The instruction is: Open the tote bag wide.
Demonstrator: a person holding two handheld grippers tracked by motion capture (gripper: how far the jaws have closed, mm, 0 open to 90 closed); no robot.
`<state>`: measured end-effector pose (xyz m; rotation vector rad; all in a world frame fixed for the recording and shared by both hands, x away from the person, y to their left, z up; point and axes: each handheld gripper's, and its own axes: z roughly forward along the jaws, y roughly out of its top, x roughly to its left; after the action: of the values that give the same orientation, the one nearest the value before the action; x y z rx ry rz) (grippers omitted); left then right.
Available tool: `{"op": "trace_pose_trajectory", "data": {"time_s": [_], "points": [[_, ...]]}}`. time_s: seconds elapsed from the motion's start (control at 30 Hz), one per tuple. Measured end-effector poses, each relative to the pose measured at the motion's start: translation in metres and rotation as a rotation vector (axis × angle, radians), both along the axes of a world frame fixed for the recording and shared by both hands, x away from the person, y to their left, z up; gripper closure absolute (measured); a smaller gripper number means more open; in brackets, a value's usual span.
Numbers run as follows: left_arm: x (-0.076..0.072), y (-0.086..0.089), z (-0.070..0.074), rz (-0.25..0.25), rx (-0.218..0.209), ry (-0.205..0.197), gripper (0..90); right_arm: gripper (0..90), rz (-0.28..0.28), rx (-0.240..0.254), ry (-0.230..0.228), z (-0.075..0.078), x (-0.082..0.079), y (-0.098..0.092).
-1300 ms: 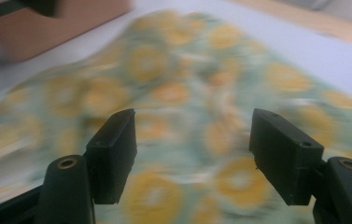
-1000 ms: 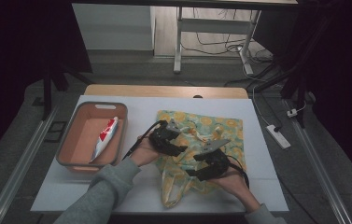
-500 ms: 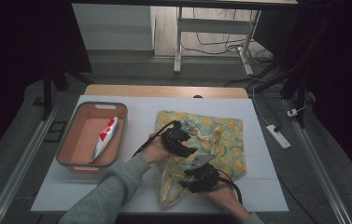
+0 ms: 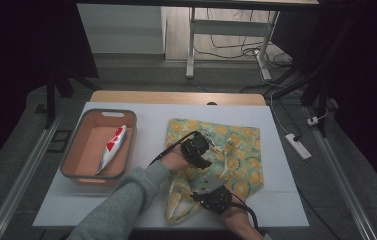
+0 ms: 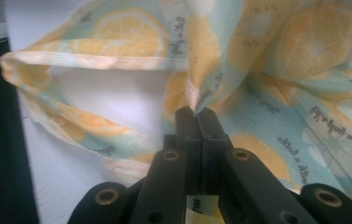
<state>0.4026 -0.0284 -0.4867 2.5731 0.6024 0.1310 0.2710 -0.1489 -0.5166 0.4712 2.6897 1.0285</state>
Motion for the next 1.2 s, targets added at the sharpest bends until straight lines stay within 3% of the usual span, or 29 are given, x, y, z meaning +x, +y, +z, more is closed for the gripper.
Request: {"op": "trace_pose_trajectory", "data": {"time_s": [0.03,0.1,0.2,0.37,0.5,0.67,0.9,1.2], "points": [[0.000,0.000,0.000,0.000,0.000,0.000,46.2,89.5,0.002,0.003,0.000,0.001,-0.001,-0.001],[0.001,-0.004,-0.009,-0.002,0.057,-0.004,46.7,89.5,0.005,0.011,0.001,0.001,-0.004,-0.002],[0.003,-0.007,-0.017,-0.005,0.092,0.002,50.5,89.6,0.014,0.009,-0.001,0.002,-0.006,-0.002],[0.005,-0.006,-0.018,-0.014,0.073,0.022,67.2,89.6,0.017,0.016,-0.003,0.003,-0.008,-0.004],[0.006,-0.005,-0.018,-0.020,0.068,0.030,88.1,89.6,0.018,0.025,-0.008,0.005,-0.010,-0.006],[0.006,-0.002,-0.018,-0.014,0.070,0.014,89.0,89.6,0.020,0.040,-0.011,0.008,-0.011,-0.009],[0.009,0.015,0.001,0.042,-0.025,-0.026,89.0,89.7,0.031,0.055,-0.028,0.014,-0.017,-0.011],[0.016,0.034,0.017,0.113,-0.091,-0.074,89.0,89.7,0.060,0.089,-0.024,0.018,-0.024,-0.010]]}}
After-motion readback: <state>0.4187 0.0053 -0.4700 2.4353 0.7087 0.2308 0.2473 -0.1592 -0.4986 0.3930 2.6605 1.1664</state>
